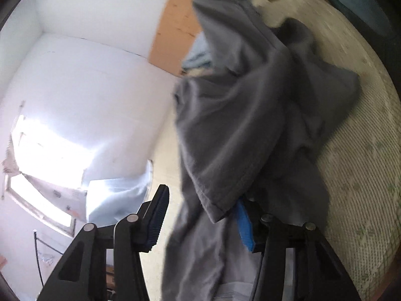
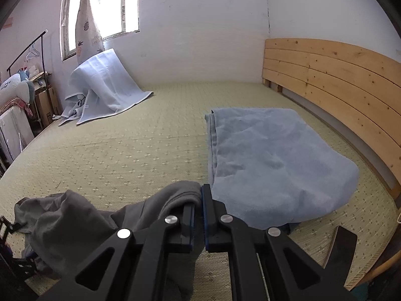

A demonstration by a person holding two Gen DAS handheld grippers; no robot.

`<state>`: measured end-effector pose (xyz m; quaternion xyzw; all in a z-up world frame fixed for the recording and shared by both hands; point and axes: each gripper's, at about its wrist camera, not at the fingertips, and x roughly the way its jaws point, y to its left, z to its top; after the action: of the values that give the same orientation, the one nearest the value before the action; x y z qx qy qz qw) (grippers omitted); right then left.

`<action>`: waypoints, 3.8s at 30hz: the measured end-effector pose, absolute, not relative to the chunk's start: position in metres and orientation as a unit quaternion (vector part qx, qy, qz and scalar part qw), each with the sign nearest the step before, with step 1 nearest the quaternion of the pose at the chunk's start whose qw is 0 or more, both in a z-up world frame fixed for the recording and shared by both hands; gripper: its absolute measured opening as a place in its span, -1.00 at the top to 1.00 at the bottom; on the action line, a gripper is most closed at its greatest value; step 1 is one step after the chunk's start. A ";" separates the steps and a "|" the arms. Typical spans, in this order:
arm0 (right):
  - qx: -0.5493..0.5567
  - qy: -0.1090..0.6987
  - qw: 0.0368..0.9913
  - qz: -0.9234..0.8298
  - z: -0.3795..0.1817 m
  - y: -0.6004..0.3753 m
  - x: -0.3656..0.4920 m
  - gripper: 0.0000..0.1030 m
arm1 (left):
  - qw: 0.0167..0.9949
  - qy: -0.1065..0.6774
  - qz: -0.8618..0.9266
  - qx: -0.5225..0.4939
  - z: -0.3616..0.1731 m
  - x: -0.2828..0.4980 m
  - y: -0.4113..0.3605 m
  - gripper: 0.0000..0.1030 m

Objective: Fold clothes
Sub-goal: 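Hold the grey T-shirt up with both grippers, letting it hang straight, then raise the T-shirt high with both grippers, spreading it between them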

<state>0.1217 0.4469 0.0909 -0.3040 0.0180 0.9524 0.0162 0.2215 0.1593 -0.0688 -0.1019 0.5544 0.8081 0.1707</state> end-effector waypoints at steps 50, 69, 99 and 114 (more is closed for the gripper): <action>-0.167 -0.056 -0.058 0.983 0.240 0.387 0.205 0.94 | 0.029 0.017 0.990 -0.137 0.252 0.199 -0.026 0.93; 0.088 -0.142 -0.091 0.982 0.488 0.314 0.371 0.95 | 0.059 -0.066 0.994 -0.060 0.492 0.328 -0.123 0.93; 0.027 -0.138 -0.075 0.987 0.465 0.289 0.303 0.94 | 0.043 -0.079 0.992 -0.087 0.484 0.275 -0.153 0.93; -0.184 -0.107 -0.047 0.976 0.278 0.255 -0.056 0.94 | -0.042 -0.093 0.951 -0.292 0.255 -0.092 -0.176 0.93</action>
<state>-0.0564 0.2552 0.2780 -0.1842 -0.1071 0.9759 -0.0472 -0.0919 -0.1764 0.2548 -0.2921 -0.0930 0.9510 -0.0416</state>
